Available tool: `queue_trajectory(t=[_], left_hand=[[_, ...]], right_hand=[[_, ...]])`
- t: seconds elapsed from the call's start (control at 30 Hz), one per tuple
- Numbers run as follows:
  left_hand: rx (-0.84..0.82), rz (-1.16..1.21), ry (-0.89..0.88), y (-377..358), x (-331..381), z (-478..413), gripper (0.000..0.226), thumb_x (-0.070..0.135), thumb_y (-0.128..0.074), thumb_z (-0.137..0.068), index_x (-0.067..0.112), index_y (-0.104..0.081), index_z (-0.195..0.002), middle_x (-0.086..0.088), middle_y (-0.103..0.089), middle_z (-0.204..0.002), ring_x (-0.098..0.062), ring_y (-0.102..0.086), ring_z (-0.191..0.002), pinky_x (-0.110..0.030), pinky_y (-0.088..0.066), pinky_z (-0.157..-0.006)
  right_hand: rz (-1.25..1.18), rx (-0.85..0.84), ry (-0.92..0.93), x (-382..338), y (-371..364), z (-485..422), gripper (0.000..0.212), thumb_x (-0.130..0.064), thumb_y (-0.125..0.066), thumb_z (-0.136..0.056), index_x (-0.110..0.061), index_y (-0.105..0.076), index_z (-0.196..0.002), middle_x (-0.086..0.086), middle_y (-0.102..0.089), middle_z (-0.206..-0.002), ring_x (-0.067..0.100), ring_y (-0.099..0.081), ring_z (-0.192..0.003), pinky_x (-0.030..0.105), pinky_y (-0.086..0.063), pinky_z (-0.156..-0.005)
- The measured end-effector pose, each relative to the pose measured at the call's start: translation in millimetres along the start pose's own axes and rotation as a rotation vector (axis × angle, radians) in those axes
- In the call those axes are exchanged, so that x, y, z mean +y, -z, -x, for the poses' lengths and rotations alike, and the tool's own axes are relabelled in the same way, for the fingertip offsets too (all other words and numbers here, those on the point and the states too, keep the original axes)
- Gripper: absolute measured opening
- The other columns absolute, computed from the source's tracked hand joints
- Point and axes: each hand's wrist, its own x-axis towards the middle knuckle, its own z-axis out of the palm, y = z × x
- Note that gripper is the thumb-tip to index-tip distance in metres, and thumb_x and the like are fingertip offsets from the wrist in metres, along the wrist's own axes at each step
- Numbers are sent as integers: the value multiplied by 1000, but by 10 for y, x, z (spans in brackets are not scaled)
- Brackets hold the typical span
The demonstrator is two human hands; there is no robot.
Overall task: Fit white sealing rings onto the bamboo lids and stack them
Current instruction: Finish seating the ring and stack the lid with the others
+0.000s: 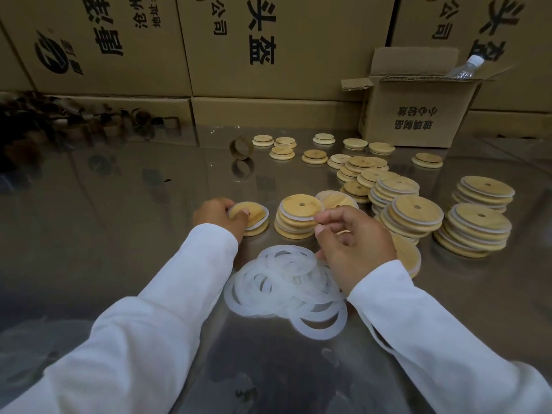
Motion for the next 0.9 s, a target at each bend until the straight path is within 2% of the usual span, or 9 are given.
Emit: queue_trajectory(t=[0.07,0.17,0.27,0.33,0.5,0.77,0.9], left_hand=[[-31,-40,-1,9,-1,-7,27,26,-57,-89,9,-64,-110,-13,-63,-110,-28,-56,-96,-32,-42,-80],[-64,14,21,10,-7,-18,32,20,-53,-92,14,-57,-123,-11,-55,-125,-30,-53,-111,-30,-40,-92],[-55,108,-64,-6,13,14,31,22,-50,-93,18,-58,-122,-6,-53,-129,-26,-50,-115,-28,-36,-94],[-105,101,-135,-26,34,52,32,28,-54,-90,19,-59,-121,-2,-53,-129,-23,-50,-116,-29,-36,-95],[-149,-138,-230,-58,8,47,36,33,-61,-84,21,-62,-118,-1,-56,-125,-24,-53,-111,-30,-40,-91],[-153,-155,-215,-47,14,57,39,29,-63,-83,23,-58,-121,1,-54,-127,-22,-52,-111,-23,-37,-85],[-191,-156,-244,-30,36,98,56,32,-70,-78,23,-50,-130,0,-47,-133,-24,-48,-118,-29,-39,-92]], right_hand=[[2,-2,1,0,1,1,13,-16,-58,-86,-28,-60,-86,-10,-61,-74,13,-63,-68,30,-54,-70],[0,-5,1,1,0,3,12,-15,-58,-86,-26,-61,-87,-10,-61,-75,13,-63,-68,30,-54,-70],[-2,-6,5,2,-7,5,12,-15,-58,-86,-26,-61,-87,-10,-61,-74,13,-63,-67,28,-54,-69],[-1,-7,5,7,-10,5,12,-15,-58,-86,-27,-61,-86,-10,-61,-73,13,-63,-67,29,-54,-69],[-8,-8,4,19,-14,2,13,-14,-58,-86,-26,-61,-85,-9,-61,-72,15,-64,-67,32,-54,-70],[10,-19,11,21,-26,5,19,-14,-58,-86,-33,-58,-80,-10,-61,-71,13,-63,-65,31,-55,-69],[13,-23,17,15,-29,9,19,-14,-58,-85,-32,-58,-79,-9,-61,-71,15,-63,-65,32,-55,-69]])
